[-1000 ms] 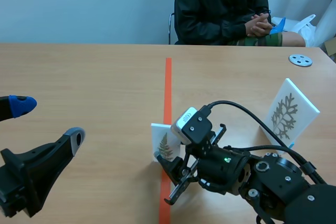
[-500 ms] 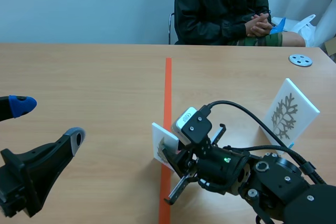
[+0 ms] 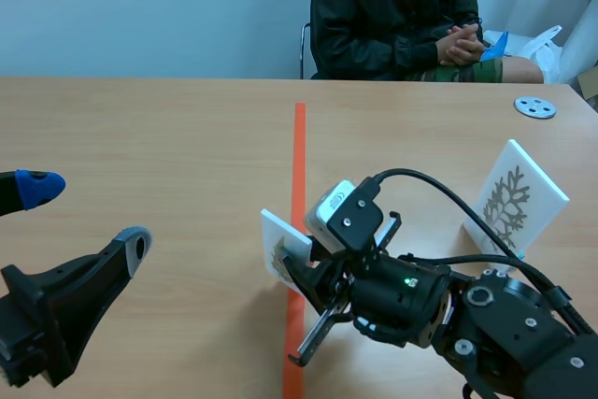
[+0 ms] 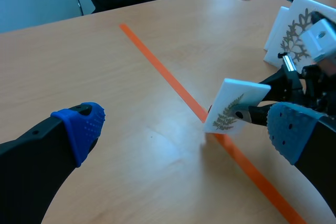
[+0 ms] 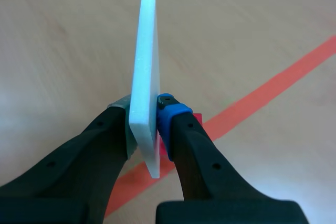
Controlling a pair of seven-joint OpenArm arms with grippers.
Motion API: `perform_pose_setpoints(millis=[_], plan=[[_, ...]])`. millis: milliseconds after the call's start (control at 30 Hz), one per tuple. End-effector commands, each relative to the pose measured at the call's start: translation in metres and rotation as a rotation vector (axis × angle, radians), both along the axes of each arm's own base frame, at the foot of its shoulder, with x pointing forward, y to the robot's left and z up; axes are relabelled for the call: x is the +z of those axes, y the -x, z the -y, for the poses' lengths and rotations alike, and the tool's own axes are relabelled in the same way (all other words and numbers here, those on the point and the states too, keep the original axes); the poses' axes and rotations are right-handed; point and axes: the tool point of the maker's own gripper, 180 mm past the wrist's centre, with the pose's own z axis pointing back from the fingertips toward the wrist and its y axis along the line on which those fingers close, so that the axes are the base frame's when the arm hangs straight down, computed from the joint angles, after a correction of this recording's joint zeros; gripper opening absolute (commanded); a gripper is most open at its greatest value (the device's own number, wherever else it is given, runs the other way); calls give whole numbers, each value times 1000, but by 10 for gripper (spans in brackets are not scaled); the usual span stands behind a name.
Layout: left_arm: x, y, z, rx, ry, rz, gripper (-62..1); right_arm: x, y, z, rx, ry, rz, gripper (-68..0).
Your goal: Sort the leaf by its shape. The table is split by an orange tape line. A compound leaf with several leaflets goes to the left side, a simple leaf with one blade goes to the right side. Return to the home posture when a red brick is placed on the table.
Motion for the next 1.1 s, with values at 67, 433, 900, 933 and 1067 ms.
perform_pose_setpoints(millis=[67, 433, 900, 933, 1067], plan=[[8, -2, 4, -6, 23, 26, 14, 18, -3, 16, -52, -23, 33, -662], [8, -2, 4, -6, 23, 26, 14, 41, 13, 52, -145, -16, 32, -662], [8, -2, 4, -6, 23, 26, 14, 48, 19, 144, -347, -57, -54, -662], [8, -2, 4, -6, 23, 26, 14, 48, 17, 151, -365, -47, -57, -662], [8, -2, 4, -6, 23, 26, 14, 50, 12, 173, -419, -16, -41, -662]])
